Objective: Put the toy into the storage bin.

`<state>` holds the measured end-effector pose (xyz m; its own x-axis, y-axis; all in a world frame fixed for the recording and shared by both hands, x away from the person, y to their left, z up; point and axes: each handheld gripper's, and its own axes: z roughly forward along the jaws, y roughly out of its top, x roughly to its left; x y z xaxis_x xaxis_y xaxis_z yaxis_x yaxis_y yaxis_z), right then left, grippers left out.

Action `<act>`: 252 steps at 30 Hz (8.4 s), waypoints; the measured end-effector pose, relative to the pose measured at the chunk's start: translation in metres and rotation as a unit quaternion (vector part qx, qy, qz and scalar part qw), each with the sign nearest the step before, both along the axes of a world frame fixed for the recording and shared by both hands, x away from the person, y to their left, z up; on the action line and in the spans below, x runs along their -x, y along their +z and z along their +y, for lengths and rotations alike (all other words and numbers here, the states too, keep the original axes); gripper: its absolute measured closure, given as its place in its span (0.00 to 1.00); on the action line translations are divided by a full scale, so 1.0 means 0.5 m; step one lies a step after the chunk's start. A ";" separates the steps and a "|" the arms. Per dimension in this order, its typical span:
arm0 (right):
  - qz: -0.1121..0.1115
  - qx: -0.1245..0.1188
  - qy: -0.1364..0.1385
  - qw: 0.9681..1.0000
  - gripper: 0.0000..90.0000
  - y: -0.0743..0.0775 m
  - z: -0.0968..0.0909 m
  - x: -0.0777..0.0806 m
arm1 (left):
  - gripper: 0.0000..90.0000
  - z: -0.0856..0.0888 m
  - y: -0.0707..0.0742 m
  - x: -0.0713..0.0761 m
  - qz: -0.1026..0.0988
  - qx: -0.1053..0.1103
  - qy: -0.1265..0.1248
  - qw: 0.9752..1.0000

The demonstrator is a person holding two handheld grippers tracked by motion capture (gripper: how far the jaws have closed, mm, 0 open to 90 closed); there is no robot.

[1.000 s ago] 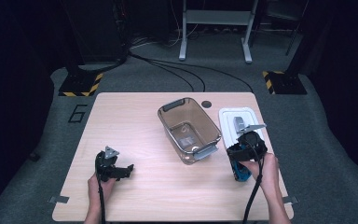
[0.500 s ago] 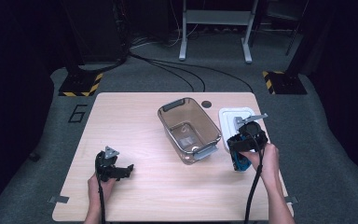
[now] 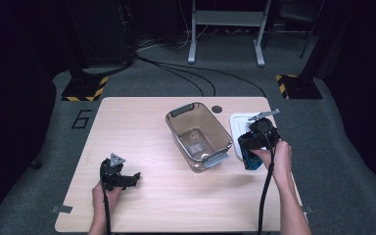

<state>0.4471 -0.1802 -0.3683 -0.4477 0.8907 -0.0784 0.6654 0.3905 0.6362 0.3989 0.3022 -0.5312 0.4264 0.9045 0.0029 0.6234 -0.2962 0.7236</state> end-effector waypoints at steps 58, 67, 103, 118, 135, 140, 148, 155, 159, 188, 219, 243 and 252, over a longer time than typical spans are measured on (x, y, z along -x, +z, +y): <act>-0.055 0.037 0.002 0.998 0.27 0.162 0.052 -0.089 | 0.01 0.002 0.001 0.000 0.003 -0.005 -0.005 1.000; -0.073 0.041 0.011 0.996 0.27 0.198 0.075 -0.087 | 0.01 0.002 0.001 0.000 0.003 -0.006 -0.005 1.000; -0.081 0.030 0.086 0.993 0.27 0.225 0.227 -0.083 | 0.01 0.002 0.001 0.000 0.003 -0.005 -0.005 1.000; -0.066 0.020 0.111 0.991 0.27 0.187 0.269 -0.088 | 0.01 0.002 0.001 0.000 0.004 -0.004 -0.005 1.000; -0.032 0.028 0.122 0.992 0.27 0.146 0.288 -0.097 | 0.01 0.002 0.001 0.000 0.004 -0.004 -0.005 1.000; -0.020 0.033 0.123 0.992 0.27 0.129 0.292 -0.103 | 0.01 0.002 0.001 0.000 0.004 -0.004 -0.005 1.000; 0.010 0.045 0.127 0.991 0.27 0.103 0.292 -0.112 | 0.01 0.002 0.001 0.000 0.002 -0.003 -0.004 1.000; 0.024 0.044 0.120 0.991 0.27 0.080 0.293 -0.114 | 0.01 0.002 0.001 0.000 0.002 -0.003 -0.004 1.000; 0.031 0.045 0.121 0.991 0.27 0.066 0.294 -0.116 | 0.01 0.002 0.001 0.000 0.002 -0.003 -0.004 1.000; 0.078 0.020 0.108 0.991 0.27 -0.035 0.284 -0.108 | 0.01 0.002 0.002 0.000 0.006 -0.004 -0.006 1.000; 0.099 0.012 0.096 0.990 0.26 -0.037 0.257 -0.082 | 0.01 0.002 0.002 0.000 0.005 -0.004 -0.005 1.000; 0.089 -0.009 0.076 0.993 0.26 -0.033 0.214 -0.033 | 0.01 0.002 0.001 0.000 0.003 -0.005 -0.005 1.000; 0.079 -0.018 0.068 0.994 0.26 -0.036 0.208 -0.021 | 0.01 0.000 0.000 0.000 0.000 0.000 0.000 1.000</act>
